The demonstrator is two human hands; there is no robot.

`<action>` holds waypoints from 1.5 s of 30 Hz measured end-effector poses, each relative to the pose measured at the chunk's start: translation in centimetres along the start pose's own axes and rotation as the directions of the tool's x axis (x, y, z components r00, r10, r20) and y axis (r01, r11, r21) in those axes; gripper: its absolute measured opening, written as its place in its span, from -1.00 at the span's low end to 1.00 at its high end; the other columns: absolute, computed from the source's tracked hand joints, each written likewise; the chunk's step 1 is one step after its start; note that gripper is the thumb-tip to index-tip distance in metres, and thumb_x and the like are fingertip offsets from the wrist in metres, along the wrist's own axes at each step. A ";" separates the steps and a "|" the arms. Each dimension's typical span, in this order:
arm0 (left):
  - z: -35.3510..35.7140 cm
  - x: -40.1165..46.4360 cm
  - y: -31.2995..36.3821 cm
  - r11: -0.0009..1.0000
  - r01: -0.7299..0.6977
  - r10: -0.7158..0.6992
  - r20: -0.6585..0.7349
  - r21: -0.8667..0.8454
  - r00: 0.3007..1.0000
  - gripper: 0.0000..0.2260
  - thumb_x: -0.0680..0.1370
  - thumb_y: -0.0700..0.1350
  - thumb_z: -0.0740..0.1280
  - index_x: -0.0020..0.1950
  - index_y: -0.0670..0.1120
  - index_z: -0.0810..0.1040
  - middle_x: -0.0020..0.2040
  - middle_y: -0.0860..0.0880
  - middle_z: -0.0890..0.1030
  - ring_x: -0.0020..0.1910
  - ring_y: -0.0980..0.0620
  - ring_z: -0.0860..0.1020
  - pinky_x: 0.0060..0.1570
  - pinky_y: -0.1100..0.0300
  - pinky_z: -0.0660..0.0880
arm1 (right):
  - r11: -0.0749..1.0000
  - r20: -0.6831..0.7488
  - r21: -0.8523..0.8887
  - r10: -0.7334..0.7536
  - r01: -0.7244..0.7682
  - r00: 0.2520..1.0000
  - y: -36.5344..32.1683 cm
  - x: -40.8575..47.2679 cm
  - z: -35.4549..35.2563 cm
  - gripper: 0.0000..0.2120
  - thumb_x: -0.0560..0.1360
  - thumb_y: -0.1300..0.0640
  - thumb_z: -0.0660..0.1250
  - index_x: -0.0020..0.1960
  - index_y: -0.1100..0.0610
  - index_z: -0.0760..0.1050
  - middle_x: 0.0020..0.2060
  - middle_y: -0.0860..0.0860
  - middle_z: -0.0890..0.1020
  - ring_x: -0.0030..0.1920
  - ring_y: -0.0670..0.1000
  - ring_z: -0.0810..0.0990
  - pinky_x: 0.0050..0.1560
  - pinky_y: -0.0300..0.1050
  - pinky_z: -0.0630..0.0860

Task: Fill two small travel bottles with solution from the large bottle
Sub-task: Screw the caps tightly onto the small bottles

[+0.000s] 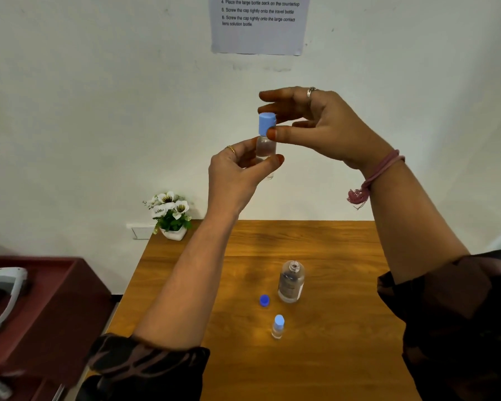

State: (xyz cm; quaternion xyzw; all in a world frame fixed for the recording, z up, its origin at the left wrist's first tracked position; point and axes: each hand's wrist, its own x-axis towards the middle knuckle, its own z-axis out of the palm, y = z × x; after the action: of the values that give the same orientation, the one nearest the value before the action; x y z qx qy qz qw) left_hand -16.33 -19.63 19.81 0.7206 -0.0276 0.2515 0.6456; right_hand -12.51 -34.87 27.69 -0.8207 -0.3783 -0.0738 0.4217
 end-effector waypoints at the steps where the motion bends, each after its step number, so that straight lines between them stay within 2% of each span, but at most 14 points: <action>1: 0.0 0.0 0.0 1.000 -0.001 0.001 0.000 -0.004 1.000 -0.71 0.41 -0.09 0.52 0.12 -0.01 0.65 -0.05 0.10 0.71 -0.07 0.15 0.66 -0.07 0.29 0.58 | 1.000 -0.022 0.011 -0.007 0.007 1.000 0.0 0.0 0.1 -0.62 0.47 0.11 0.40 0.27 0.00 0.48 0.13 -0.07 0.62 0.12 -0.12 0.60 0.21 0.02 0.52; 4: 0.2 -0.1 -0.2 1.000 0.006 -0.006 -0.006 -0.006 1.000 -0.68 0.41 -0.09 0.52 0.14 -0.03 0.65 -0.05 0.08 0.71 -0.07 0.14 0.66 -0.07 0.27 0.58 | 1.000 -0.100 0.024 0.016 -0.013 0.995 0.1 0.4 0.9 -0.70 0.42 0.11 0.47 0.13 0.09 0.55 -0.01 -0.07 0.63 -0.03 -0.11 0.63 -0.01 -0.32 0.52; 7: 0.3 -0.2 -0.3 1.000 0.012 -0.012 -0.014 -0.004 1.000 -0.69 0.41 -0.08 0.52 0.14 -0.03 0.65 -0.07 0.09 0.71 -0.07 0.14 0.65 -0.09 0.33 0.54 | 0.998 -0.112 0.002 0.055 -0.055 0.992 0.2 0.7 1.5 -0.58 0.37 -0.02 0.50 0.17 0.04 0.48 -0.01 -0.12 0.57 -0.05 -0.15 0.58 -0.15 -0.49 0.44; 10: 0.3 -0.1 -0.3 1.000 0.012 -0.012 -0.008 -0.010 1.000 -0.72 0.41 -0.07 0.52 0.12 0.02 0.65 -0.06 0.10 0.71 -0.07 0.16 0.66 -0.12 0.34 0.55 | 0.988 -0.039 0.140 0.076 -0.070 0.996 0.8 0.1 1.6 -0.49 0.45 0.00 0.42 0.36 0.01 0.38 0.21 -0.08 0.55 0.14 -0.10 0.58 0.08 -0.30 0.53; 13: 0.3 0.0 -0.4 0.999 0.009 -0.009 -0.007 -0.031 1.000 -0.73 0.40 -0.08 0.53 0.08 0.02 0.66 -0.07 0.09 0.71 -0.06 0.12 0.67 -0.07 0.26 0.59 | 0.965 -0.106 0.259 0.061 -0.032 0.992 1.5 -0.1 2.2 -0.61 0.47 0.17 0.41 0.28 0.11 0.47 0.13 0.03 0.63 0.14 -0.04 0.61 0.19 -0.11 0.54; 17: 0.6 0.0 -0.5 1.000 0.000 0.000 -0.003 -0.025 1.000 -0.76 0.41 -0.08 0.52 0.05 0.08 0.64 -0.10 0.11 0.71 -0.10 0.15 0.66 -0.13 0.34 0.57 | 0.947 -0.223 0.313 0.140 -0.065 0.965 2.0 0.2 3.5 -0.61 0.37 0.11 0.52 0.15 0.09 0.49 -0.04 -0.01 0.61 -0.03 -0.07 0.61 0.02 -0.20 0.57; 20: 0.7 0.1 -0.6 1.000 0.010 -0.010 -0.008 -0.027 1.000 -0.74 0.41 -0.06 0.52 0.08 0.05 0.64 -0.08 0.09 0.71 -0.07 0.14 0.66 -0.09 0.30 0.59 | 0.904 -0.136 0.420 0.150 -0.080 0.979 2.5 0.0 3.5 -0.52 0.42 0.12 0.46 0.30 0.07 0.41 0.13 0.01 0.59 0.12 -0.03 0.60 0.11 -0.15 0.56; 22: 0.7 0.1 -0.6 0.999 0.011 -0.011 -0.009 -0.033 1.000 -0.75 0.41 -0.07 0.52 0.07 0.08 0.63 -0.07 0.11 0.71 -0.07 0.15 0.66 -0.11 0.34 0.57 | 0.867 -0.097 0.494 0.124 -0.060 0.988 2.8 -0.3 3.2 -0.56 0.48 0.20 0.39 0.33 0.11 0.41 0.19 0.05 0.59 0.18 -0.02 0.59 0.17 -0.14 0.54; 25: 0.9 0.1 -0.5 1.000 0.017 -0.017 -0.010 -0.018 1.000 -0.74 0.42 -0.07 0.51 0.09 0.06 0.63 -0.05 0.12 0.70 -0.04 0.14 0.65 -0.08 0.32 0.57 | 0.864 -0.145 0.502 0.131 -0.042 0.981 2.8 -0.5 3.2 -0.66 0.49 0.26 0.36 0.26 0.17 0.49 0.10 0.08 0.64 0.13 -0.01 0.62 0.14 -0.17 0.54; 29: 1.1 0.1 -0.3 1.000 0.025 -0.025 -0.020 -0.019 0.999 -0.73 0.43 -0.08 0.51 0.11 0.02 0.63 -0.04 0.06 0.70 -0.03 0.10 0.65 -0.01 0.24 0.58 | 0.883 -0.239 0.466 0.191 -0.060 0.952 2.8 0.0 3.6 -0.64 0.37 0.17 0.50 0.14 0.13 0.54 -0.01 0.05 0.67 0.05 -0.01 0.65 0.07 -0.15 0.58; 35: 0.9 0.1 -0.1 0.999 0.032 -0.033 -0.016 -0.038 0.999 -0.75 0.43 -0.10 0.51 0.08 0.03 0.64 -0.03 0.05 0.71 -0.02 0.08 0.66 0.01 0.18 0.60 | 0.819 -0.166 0.572 0.169 -0.045 0.972 3.2 -0.5 3.4 -0.66 0.47 0.20 0.40 0.24 0.09 0.51 0.07 -0.04 0.66 0.13 -0.09 0.62 0.00 -0.32 0.52; 38: 0.8 0.0 -0.1 0.999 0.033 -0.034 -0.025 -0.036 0.999 -0.76 0.42 -0.10 0.52 0.07 0.04 0.64 -0.04 0.05 0.71 -0.02 0.08 0.66 0.02 0.16 0.61 | 0.804 -0.222 0.594 0.184 -0.017 0.957 3.1 -0.5 3.8 -0.69 0.43 0.27 0.43 0.17 0.16 0.55 0.00 0.01 0.68 0.06 -0.04 0.65 0.00 -0.26 0.55; 41: 0.8 0.0 -0.1 0.999 0.043 -0.044 -0.022 -0.026 0.999 -0.74 0.42 -0.09 0.51 0.10 0.01 0.64 -0.03 0.02 0.71 0.00 0.07 0.66 0.07 0.06 0.61 | 0.819 -0.254 0.573 0.204 -0.023 0.945 3.1 -0.2 4.1 -0.65 0.35 0.24 0.51 0.11 0.11 0.54 -0.06 0.04 0.65 0.01 0.00 0.64 0.01 -0.16 0.58; 45: 0.8 0.0 0.0 0.998 0.049 -0.050 -0.027 -0.033 0.998 -0.66 0.43 -0.09 0.52 0.18 -0.08 0.64 -0.01 -0.01 0.71 0.02 0.04 0.66 0.10 0.01 0.60 | 0.790 -0.152 0.611 0.164 -0.038 0.975 3.4 -0.4 4.3 -0.62 0.44 0.22 0.43 0.24 0.07 0.51 0.12 0.06 0.64 0.16 0.05 0.61 0.17 -0.08 0.55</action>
State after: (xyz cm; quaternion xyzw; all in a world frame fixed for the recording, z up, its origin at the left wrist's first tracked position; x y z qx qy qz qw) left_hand -16.10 -20.36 19.75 0.7069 -0.0049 0.2451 0.6635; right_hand -11.28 -33.08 22.63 -0.6506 -0.2939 -0.0071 0.7002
